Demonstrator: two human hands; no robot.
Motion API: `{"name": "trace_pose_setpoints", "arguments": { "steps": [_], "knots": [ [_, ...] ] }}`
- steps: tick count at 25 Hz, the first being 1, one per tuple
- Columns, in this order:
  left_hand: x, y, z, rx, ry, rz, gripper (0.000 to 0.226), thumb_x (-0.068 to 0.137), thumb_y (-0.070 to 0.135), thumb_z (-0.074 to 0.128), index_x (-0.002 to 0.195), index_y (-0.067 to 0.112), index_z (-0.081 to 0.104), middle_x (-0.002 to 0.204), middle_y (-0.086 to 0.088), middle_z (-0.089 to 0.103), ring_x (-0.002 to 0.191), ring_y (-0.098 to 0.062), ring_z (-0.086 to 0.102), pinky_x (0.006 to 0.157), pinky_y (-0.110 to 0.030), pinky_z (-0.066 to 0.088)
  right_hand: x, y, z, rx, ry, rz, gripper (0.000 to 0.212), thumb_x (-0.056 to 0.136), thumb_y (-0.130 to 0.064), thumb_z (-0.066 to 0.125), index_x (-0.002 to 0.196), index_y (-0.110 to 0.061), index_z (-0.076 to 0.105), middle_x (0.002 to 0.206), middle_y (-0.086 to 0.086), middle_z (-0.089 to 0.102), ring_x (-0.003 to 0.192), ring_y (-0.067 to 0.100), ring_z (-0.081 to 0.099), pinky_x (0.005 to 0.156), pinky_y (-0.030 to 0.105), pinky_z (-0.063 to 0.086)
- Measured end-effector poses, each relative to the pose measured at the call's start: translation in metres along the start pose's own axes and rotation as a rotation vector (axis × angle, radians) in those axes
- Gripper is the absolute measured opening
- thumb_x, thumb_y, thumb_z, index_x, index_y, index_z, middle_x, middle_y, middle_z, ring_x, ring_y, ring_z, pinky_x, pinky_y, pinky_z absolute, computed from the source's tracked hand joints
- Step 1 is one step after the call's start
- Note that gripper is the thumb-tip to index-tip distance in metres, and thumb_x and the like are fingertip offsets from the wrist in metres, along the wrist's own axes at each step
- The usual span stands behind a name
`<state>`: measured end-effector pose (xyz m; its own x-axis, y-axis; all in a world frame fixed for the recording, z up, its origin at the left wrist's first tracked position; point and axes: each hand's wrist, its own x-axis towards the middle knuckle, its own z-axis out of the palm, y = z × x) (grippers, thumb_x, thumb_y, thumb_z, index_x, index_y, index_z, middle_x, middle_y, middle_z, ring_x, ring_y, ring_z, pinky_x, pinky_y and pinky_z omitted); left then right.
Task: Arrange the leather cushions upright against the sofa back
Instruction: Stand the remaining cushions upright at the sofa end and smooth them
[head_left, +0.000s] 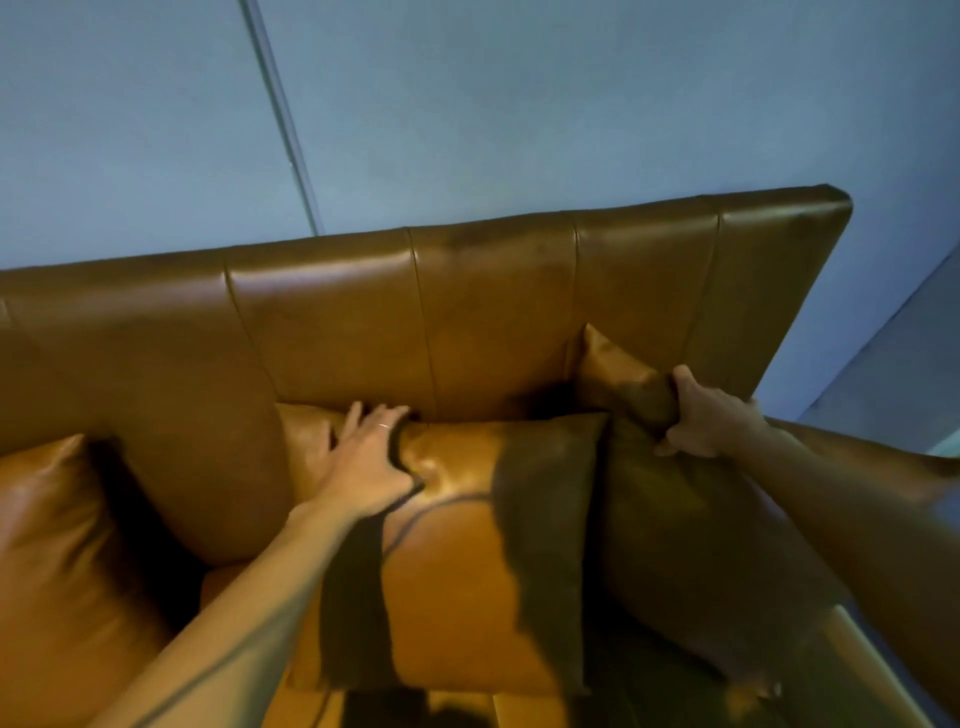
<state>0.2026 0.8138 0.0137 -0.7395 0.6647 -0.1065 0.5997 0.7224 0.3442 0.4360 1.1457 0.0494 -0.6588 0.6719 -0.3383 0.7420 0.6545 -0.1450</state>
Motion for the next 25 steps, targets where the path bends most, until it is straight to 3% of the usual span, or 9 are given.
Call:
{"name": "trace_pose_setpoints", "arguments": {
  "steps": [3,6,9,11,17,21,25],
  "knots": [
    [0.012,0.027,0.006,0.274,-0.218,0.175,0.114,0.06,0.082,0.066,0.154,0.038,0.018,0.156,-0.006,0.033,0.148,-0.025,0.017,0.119,-0.05,-0.001,0.0,-0.001,0.002,-0.1,0.053,-0.062,0.087,0.078,-0.042,0.071,0.149,-0.031,0.021,0.14,0.005,0.051,0.129,0.031,0.048,0.11,0.059,0.024],
    [0.012,0.044,0.006,0.314,-0.268,0.26,0.111,0.06,0.073,0.076,0.148,0.022,0.03,0.15,-0.011,0.041,0.143,-0.028,0.031,0.117,-0.045,0.012,-0.001,0.004,0.003,-0.169,0.146,-0.118,0.074,0.084,-0.036,0.065,0.148,-0.032,0.027,0.139,0.003,0.053,0.127,0.027,0.049,0.108,0.053,0.026],
    [0.002,0.045,0.0,0.302,-0.213,0.319,0.094,0.07,0.061,0.078,0.144,0.022,0.035,0.131,-0.007,0.063,0.127,-0.03,0.053,0.107,-0.044,0.029,0.0,-0.003,-0.006,-0.221,0.206,-0.198,0.065,0.085,-0.033,0.061,0.143,-0.035,0.033,0.136,0.0,0.056,0.124,0.023,0.051,0.103,0.048,0.026],
    [-0.001,0.037,-0.008,0.292,-0.166,0.309,0.092,0.073,0.059,0.077,0.146,0.022,0.036,0.13,-0.006,0.064,0.125,-0.029,0.055,0.107,-0.044,0.03,0.001,-0.012,-0.016,-0.264,0.257,-0.265,0.063,0.085,-0.036,0.06,0.142,-0.036,0.035,0.136,-0.002,0.056,0.124,0.022,0.051,0.104,0.05,0.025],
    [0.001,-0.003,-0.044,0.32,-0.06,0.221,0.094,0.077,0.057,0.075,0.152,0.021,0.032,0.137,-0.009,0.06,0.129,-0.031,0.052,0.107,-0.046,0.032,0.009,-0.025,-0.025,-0.5,0.172,-0.214,0.079,0.086,-0.048,0.056,0.152,-0.034,0.013,0.147,-0.003,0.043,0.135,0.021,0.04,0.11,0.053,0.025],
    [0.001,-0.026,-0.056,0.368,-0.001,0.188,0.091,0.076,0.061,0.074,0.149,0.023,0.036,0.13,-0.007,0.064,0.122,-0.031,0.057,0.106,-0.047,0.034,0.018,-0.052,-0.015,-0.392,0.186,-0.107,0.092,0.082,-0.041,0.064,0.153,-0.033,0.006,0.153,0.006,0.033,0.14,0.03,0.03,0.11,0.059,0.027],
    [-0.002,-0.038,-0.051,0.315,-0.024,0.162,0.1,0.069,0.064,0.077,0.146,0.024,0.029,0.136,-0.006,0.057,0.127,-0.03,0.049,0.105,-0.048,0.03,0.023,-0.095,-0.01,-0.303,0.155,-0.111,0.098,0.077,-0.038,0.066,0.152,-0.033,0.003,0.153,0.01,0.03,0.141,0.036,0.027,0.108,0.065,0.023]
  ]
}}
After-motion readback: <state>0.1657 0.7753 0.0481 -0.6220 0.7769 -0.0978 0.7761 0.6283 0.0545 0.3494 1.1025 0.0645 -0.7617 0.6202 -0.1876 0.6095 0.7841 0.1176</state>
